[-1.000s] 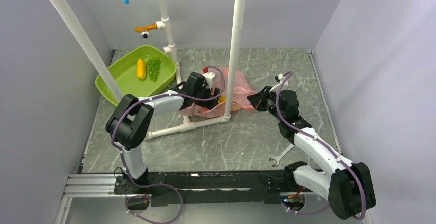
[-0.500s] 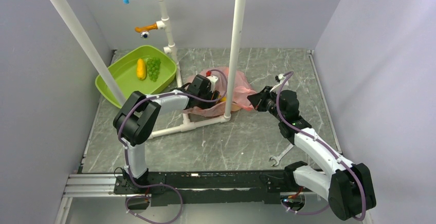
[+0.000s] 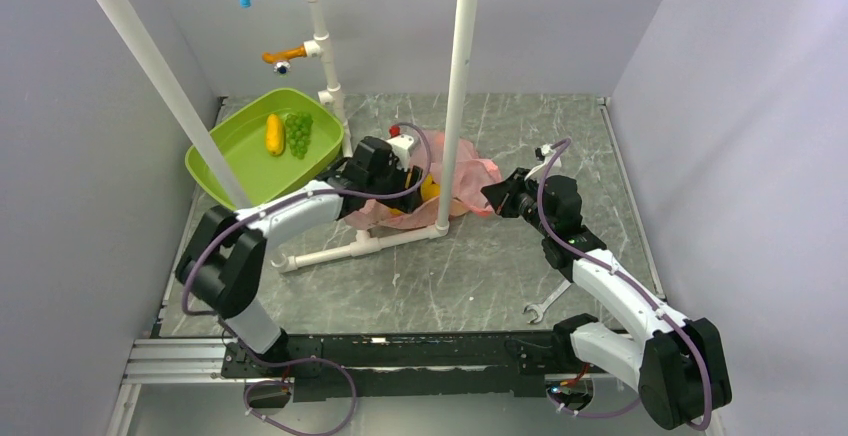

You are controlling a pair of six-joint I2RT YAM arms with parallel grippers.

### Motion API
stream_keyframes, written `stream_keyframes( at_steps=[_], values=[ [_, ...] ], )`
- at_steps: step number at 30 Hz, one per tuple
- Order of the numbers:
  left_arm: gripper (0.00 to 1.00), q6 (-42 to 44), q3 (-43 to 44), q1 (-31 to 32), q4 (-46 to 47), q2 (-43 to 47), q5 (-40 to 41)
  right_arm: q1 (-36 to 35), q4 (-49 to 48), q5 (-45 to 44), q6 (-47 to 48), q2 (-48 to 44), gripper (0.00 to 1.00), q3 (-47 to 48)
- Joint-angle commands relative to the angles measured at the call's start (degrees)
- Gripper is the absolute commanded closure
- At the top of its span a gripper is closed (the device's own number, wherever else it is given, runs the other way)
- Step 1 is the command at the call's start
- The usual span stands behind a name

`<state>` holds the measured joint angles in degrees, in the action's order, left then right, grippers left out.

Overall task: Take the fake fruits out of the plastic bag
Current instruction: Take out the fake fruit from the plastic bag.

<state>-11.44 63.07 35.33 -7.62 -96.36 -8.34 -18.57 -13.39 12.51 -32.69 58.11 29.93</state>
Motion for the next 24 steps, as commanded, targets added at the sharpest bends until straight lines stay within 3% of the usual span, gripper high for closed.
stream_keyframes(
  at_steps=[1,8,15,20,24],
  values=[
    [0.72,-2.92,-2.01,-0.13,2.18,6.49,-6.88,0.13,-1.79,-0.26,0.77,-0.67,1.0,1.08],
    [0.81,-7.54,-5.07,-2.19,5.64,12.2,-14.63,0.11,-2.18,-0.14,0.76,-0.75,1.0,0.83],
    [0.85,-15.78,-9.03,-9.77,11.39,19.28,-26.73,0.11,-1.6,-0.78,1.23,-2.07,1.0,0.39],
    [0.87,-16.59,-5.22,-16.91,5.9,20.96,-32.34,0.12,-2.06,-0.78,0.98,-2.48,1.0,-0.11],
    [0.91,-11.25,2.1,-18.79,-4.27,21.72,-24.76,0.11,-1.96,-0.5,1.28,-1.8,1.0,0.37]
  ],
)
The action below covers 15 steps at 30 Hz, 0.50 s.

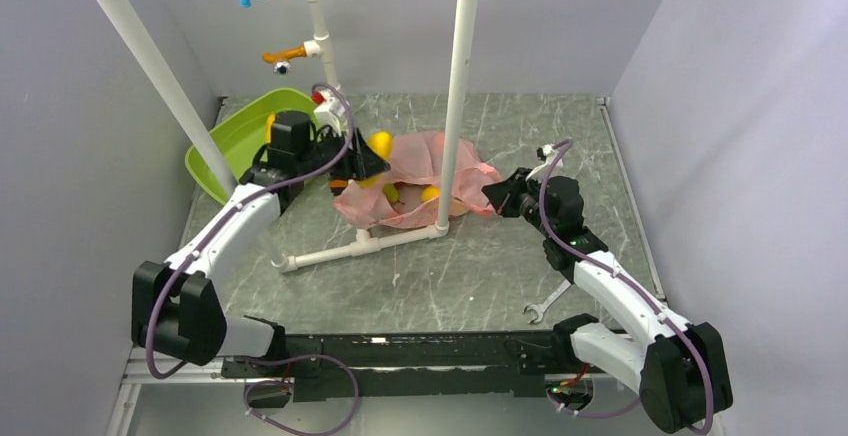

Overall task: Take the fake fruits out of the plastic bag
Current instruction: Take out the fake fruit from the plastic bag, then place the fake fruit in the bin.

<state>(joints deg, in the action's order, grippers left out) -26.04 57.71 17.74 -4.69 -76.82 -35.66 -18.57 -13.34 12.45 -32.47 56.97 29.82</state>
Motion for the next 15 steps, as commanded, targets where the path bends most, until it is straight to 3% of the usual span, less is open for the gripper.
stream_keyframes(
  at_steps=[1,4,11,15],
  values=[
    [0.92,4.37,9.29,-1.27,-9.3,2.2,6.23,0.11,-1.96,-0.39,1.09,-0.58,1.0,0.57],
    [0.97,6.18,14.05,-1.24,-13.49,1.48,19.93,0.11,-2.4,-0.16,0.93,-0.49,1.0,0.54],
    [0.94,3.25,17.89,-1.26,-16.03,-6.41,59.38,0.14,-1.17,-0.51,1.18,-1.94,1.0,0.93],
    [0.98,6.35,23.26,-1.22,-17.87,-16.22,68.49,0.11,-0.52,-0.83,1.43,-2.91,1.0,0.83]
  ],
)
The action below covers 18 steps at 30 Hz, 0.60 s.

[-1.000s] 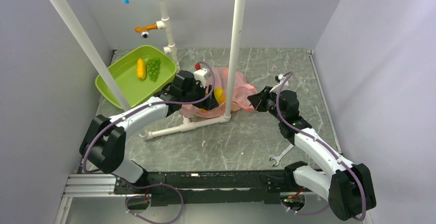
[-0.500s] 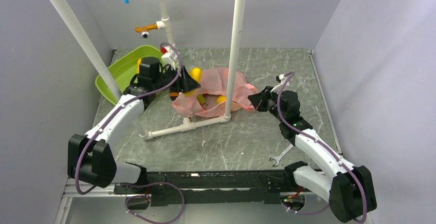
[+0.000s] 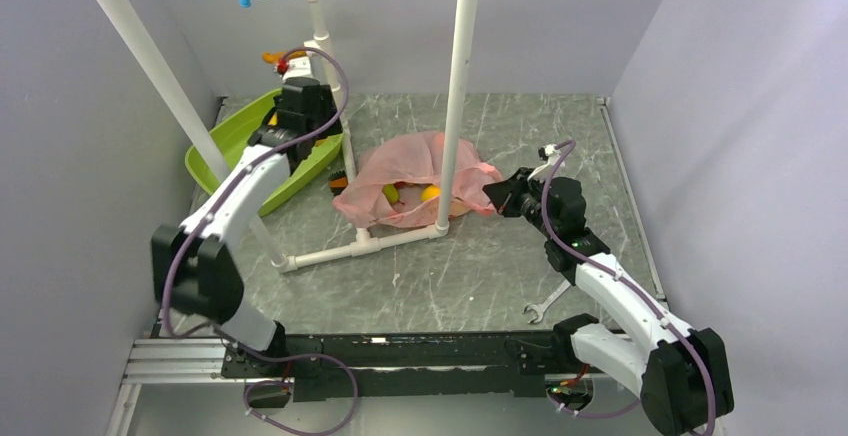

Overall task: Take the fake fruits out of the plastic bag
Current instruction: Place the fake fruit in the bin.

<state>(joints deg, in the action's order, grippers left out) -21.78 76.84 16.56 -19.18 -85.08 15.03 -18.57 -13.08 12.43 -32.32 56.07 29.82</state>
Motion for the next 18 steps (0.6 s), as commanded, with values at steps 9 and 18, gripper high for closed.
stream_keyframes(
  at_steps=[9,18],
  values=[
    [0.92,2.32,9.3,-4.22,-5.27,-20.49,17.8,0.11,0.31,-1.25,1.29,-3.24,1.0,0.5],
    [0.3,1.52,10.03,-6.65,-8.5,-21.96,17.16,0.1,-0.23,-0.77,0.79,-2.38,1.0,1.05]
  ],
)
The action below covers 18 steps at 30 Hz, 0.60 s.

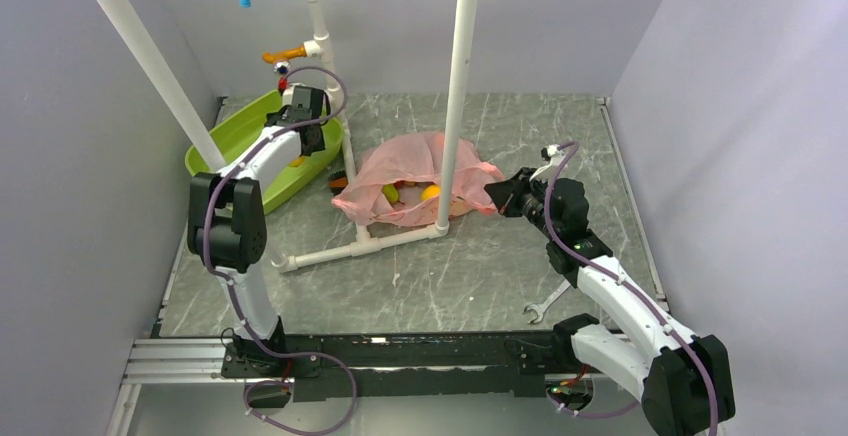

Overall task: Take the fake fruits out of the plastic bag
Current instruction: Place the fake fruit in the bin.

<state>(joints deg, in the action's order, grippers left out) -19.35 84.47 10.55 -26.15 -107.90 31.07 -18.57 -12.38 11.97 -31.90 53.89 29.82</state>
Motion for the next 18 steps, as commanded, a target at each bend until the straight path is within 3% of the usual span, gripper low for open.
stream_keyframes(
  at_steps=[1,7,10,15,18],
  values=[
    [0.26,-1.18,2.6,-1.13,-1.98,1.09,0.47,0.07,-1.04,-0.24,0.29,-0.06,1.0,1.03],
    [0.01,-3.14,3.04,-1.98,-5.01,5.06,-5.67,0.11,-0.89,-0.37,0.35,-0.25,1.0,1.18],
    [0.01,-3.44,1.93,-2.24,-5.97,9.08,-13.82,0.08,-0.67,-0.37,0.56,-0.6,1.0,1.02],
    [0.1,-2.96,-4.34,-2.16,0.72,17.68,-42.33,0.07,-0.37,-0.99,1.11,-0.83,1.0,0.54],
    [0.14,-6.05,-10.96,-1.67,6.29,23.1,-54.84,0.15,-0.33,-1.02,1.4,-0.24,1.0,0.78]
  ],
)
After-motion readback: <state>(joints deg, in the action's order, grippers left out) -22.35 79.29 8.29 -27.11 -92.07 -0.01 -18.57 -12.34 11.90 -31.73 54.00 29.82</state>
